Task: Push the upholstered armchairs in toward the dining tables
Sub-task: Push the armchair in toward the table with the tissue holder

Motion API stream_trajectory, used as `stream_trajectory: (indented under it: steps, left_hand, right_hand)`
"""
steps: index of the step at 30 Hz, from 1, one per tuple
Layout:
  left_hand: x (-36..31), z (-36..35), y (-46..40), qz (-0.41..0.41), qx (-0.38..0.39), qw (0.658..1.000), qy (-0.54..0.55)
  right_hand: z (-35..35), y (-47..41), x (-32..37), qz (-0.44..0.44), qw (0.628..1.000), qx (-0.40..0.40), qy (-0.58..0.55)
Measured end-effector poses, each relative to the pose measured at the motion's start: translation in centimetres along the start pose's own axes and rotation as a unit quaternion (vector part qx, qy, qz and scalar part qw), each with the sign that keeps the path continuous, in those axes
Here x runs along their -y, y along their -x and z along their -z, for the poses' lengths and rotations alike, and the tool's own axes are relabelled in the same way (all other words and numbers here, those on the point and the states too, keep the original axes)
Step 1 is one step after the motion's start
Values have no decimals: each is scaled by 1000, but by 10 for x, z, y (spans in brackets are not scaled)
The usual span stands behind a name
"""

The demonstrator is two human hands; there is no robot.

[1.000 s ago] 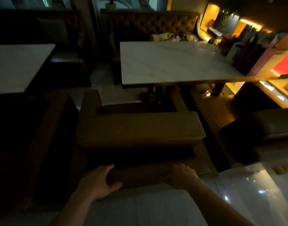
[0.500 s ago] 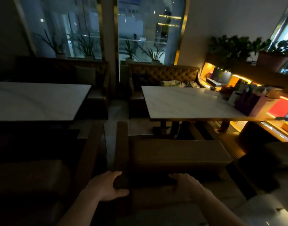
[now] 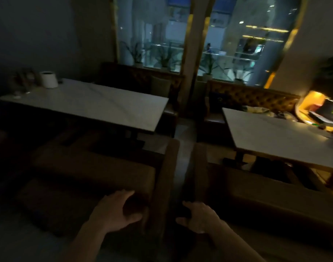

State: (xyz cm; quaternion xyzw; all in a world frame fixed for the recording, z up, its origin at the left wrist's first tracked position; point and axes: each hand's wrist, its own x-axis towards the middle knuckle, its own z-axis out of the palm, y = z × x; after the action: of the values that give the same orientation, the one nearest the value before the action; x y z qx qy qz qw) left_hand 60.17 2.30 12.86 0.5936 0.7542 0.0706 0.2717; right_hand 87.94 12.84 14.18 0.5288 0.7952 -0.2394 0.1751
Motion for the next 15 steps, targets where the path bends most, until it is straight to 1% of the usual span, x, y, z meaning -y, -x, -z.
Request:
stream_trajectory:
  steps: [4, 6, 10, 12, 15]
  left_hand:
    - [88, 8, 25, 65, -75, 995, 13]
    - [133, 8, 30, 88, -115, 989, 3]
    - [210, 14, 32, 130, -163, 978, 15]
    - [243, 21, 33, 142, -171, 975, 12]
    - [289, 30, 35, 158, -144, 977, -7]
  right_hand:
    - [-22, -40, 92, 76, 997, 4, 15]
    - [-37, -62, 137, 89, 996, 21, 23]
    - [-70, -102, 220, 115, 992, 41, 41]
    - [-86, -124, 253, 116, 992, 45, 33]
    - [-108, -153, 298, 86, 995, 43, 20]
